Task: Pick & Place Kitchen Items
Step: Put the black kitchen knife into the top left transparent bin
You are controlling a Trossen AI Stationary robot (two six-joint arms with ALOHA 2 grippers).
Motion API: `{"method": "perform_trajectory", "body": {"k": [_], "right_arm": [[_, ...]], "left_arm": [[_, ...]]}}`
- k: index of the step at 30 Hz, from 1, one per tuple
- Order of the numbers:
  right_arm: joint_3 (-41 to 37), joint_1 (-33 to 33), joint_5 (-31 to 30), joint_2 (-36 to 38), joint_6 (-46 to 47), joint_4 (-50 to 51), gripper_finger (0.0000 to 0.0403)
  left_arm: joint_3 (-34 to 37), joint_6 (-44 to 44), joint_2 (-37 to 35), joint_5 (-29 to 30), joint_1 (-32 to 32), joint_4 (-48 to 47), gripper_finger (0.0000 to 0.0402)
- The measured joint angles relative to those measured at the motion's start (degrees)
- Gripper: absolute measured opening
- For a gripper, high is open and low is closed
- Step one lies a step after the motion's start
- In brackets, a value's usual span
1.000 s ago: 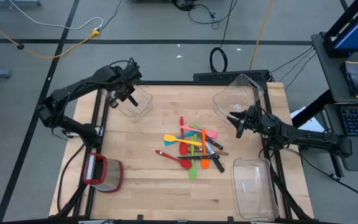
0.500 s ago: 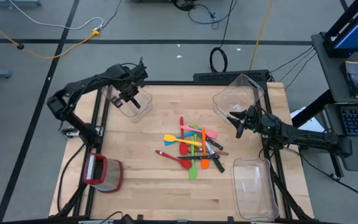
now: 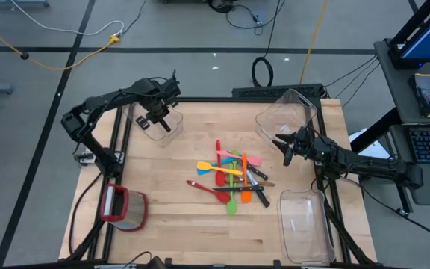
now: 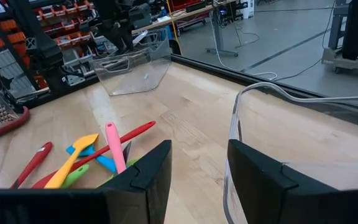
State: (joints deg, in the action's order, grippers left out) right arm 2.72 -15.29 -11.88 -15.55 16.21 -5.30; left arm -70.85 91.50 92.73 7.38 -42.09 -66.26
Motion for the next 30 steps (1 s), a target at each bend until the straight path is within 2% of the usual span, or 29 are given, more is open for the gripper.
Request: {"method": "perform_trajectory", "body": {"k": [13, 30], "right_arm": [[0.0, 0.0, 0.0, 0.0, 0.0, 0.0, 0.0153], [0.0, 0.0, 0.0, 0.0, 0.0, 0.0, 0.0153]], "left_arm": [[0.0, -0.3, 0.1, -0.5, -0.1, 0.1, 0.0074], [1.3, -3.5, 6.9, -2.5, -0.1, 0.6, 0.0074]]}}
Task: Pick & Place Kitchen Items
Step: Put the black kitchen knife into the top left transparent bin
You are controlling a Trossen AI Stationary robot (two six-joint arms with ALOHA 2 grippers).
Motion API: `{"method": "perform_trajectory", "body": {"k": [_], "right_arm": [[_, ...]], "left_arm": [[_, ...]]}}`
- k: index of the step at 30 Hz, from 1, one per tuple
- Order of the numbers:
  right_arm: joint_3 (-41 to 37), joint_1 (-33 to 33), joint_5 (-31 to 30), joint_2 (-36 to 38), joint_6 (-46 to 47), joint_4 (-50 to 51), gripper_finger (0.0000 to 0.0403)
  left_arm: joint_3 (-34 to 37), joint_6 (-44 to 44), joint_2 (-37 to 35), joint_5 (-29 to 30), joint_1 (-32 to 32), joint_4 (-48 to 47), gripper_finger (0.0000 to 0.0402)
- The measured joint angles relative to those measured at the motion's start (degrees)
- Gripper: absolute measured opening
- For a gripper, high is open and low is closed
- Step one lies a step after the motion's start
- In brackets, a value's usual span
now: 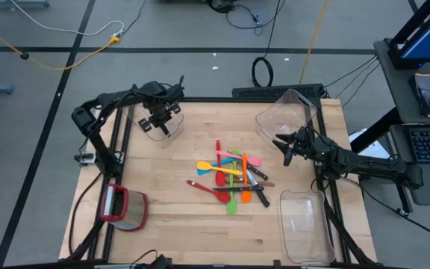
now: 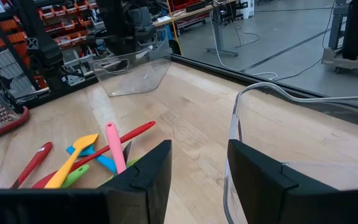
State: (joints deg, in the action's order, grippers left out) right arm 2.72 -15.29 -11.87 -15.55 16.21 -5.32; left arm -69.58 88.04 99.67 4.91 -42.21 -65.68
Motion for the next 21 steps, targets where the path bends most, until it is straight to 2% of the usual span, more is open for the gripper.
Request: {"method": "perform_trajectory", "body": {"k": [13, 21], "right_arm": [[0.0, 0.0, 0.0, 0.0, 0.0, 0.0, 0.0153], [0.0, 0.0, 0.0, 0.0, 0.0, 0.0, 0.0153]], "left_arm": [[0.0, -1.4, 4.2, -0.4, -0.5, 1.8, 0.0074], [0.0, -1.4, 4.3, 1.2, -0.8, 2.7, 0.0076]]}}
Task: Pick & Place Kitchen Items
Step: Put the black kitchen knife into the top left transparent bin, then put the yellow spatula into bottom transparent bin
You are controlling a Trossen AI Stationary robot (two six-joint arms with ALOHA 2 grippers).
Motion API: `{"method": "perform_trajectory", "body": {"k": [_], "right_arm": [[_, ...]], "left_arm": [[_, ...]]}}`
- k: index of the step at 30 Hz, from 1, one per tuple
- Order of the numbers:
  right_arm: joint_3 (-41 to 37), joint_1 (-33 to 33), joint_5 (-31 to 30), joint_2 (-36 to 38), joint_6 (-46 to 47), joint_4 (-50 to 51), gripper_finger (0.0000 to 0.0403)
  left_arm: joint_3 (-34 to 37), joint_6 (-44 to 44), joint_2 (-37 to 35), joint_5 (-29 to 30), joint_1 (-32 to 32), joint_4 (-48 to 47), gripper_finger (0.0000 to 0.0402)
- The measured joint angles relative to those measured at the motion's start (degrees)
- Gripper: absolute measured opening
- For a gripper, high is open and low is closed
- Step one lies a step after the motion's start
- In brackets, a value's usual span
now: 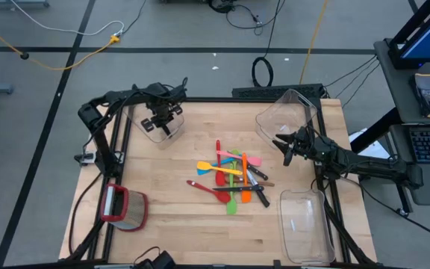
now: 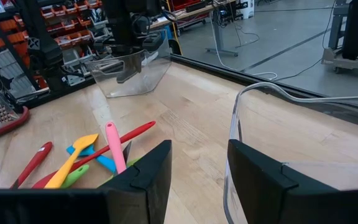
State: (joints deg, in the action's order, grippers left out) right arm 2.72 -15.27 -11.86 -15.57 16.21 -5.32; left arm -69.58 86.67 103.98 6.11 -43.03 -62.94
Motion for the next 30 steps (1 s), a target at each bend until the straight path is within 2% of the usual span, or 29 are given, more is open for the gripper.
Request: {"method": "perform_trajectory", "body": {"k": [17, 21, 30], "right_arm": [[0.0, 0.0, 0.0, 0.0, 0.0, 0.0, 0.0153], [0.0, 0.0, 0.0, 0.0, 0.0, 0.0, 0.0153], [0.0, 0.0, 0.0, 0.0, 0.0, 0.0, 0.0153]], "left_arm": [[0.0, -1.2, -1.1, -0.3, -0.2, -0.1, 0.0213], [0.0, -2.8, -4.1, -0.2, -0.7, -0.1, 0.0222], [-0.1, -4.4, -17.0, 3.1, 1.4, 0.2, 0.0223]]}}
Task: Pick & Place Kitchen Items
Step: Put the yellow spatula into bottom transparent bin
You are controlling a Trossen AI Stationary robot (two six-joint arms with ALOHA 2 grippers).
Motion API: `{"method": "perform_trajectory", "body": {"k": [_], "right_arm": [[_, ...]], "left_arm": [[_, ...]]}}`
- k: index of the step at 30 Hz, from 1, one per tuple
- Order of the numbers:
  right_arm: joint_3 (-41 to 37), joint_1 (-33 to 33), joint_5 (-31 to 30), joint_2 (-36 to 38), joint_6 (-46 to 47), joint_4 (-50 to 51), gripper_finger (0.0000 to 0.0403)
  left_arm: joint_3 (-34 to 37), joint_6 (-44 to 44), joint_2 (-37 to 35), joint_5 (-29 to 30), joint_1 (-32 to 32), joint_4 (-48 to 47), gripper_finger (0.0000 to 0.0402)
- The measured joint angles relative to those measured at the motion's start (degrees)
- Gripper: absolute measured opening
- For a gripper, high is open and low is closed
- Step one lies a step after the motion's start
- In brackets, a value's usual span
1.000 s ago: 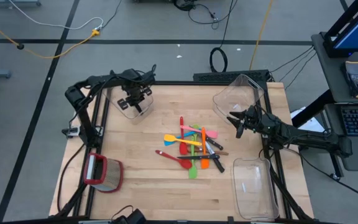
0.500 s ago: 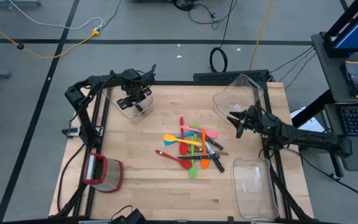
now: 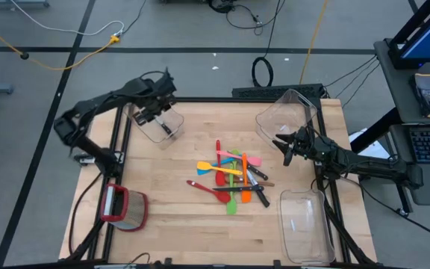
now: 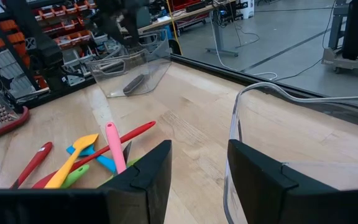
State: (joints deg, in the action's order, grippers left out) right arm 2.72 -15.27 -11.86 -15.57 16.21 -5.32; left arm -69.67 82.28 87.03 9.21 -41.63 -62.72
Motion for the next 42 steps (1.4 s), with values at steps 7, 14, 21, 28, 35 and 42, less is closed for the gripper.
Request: {"method": "perform_trajectory", "body": {"k": [7, 14, 21, 28, 35, 42], "right_arm": [[0.0, 0.0, 0.0, 0.0, 0.0, 0.0, 0.0153], [0.0, 0.0, 0.0, 0.0, -4.3, -0.1, 0.0153], [0.0, 0.0, 0.0, 0.0, -6.4, -0.3, 0.0153], [0.0, 0.0, 0.0, 0.0, -6.4, -0.3, 0.0153], [0.0, 0.0, 0.0, 0.0, -6.4, -0.4, 0.0153], [0.0, 0.0, 0.0, 0.0, -6.4, -0.4, 0.0153]], "left_arm": [[0.0, -2.7, -7.8, 2.3, 10.0, 5.8, 0.0223], [0.0, -4.3, -9.4, 5.0, 22.6, 18.2, 0.0223], [0.0, -5.8, -8.7, 10.7, 33.7, 26.7, 0.0223], [0.1, -12.6, -7.6, 16.3, 41.2, 30.7, 0.0223], [0.0, -25.4, -6.8, 21.2, 45.3, 35.6, 0.0223], [0.9, -34.1, -6.7, 23.0, 46.3, 37.6, 0.0223]]}}
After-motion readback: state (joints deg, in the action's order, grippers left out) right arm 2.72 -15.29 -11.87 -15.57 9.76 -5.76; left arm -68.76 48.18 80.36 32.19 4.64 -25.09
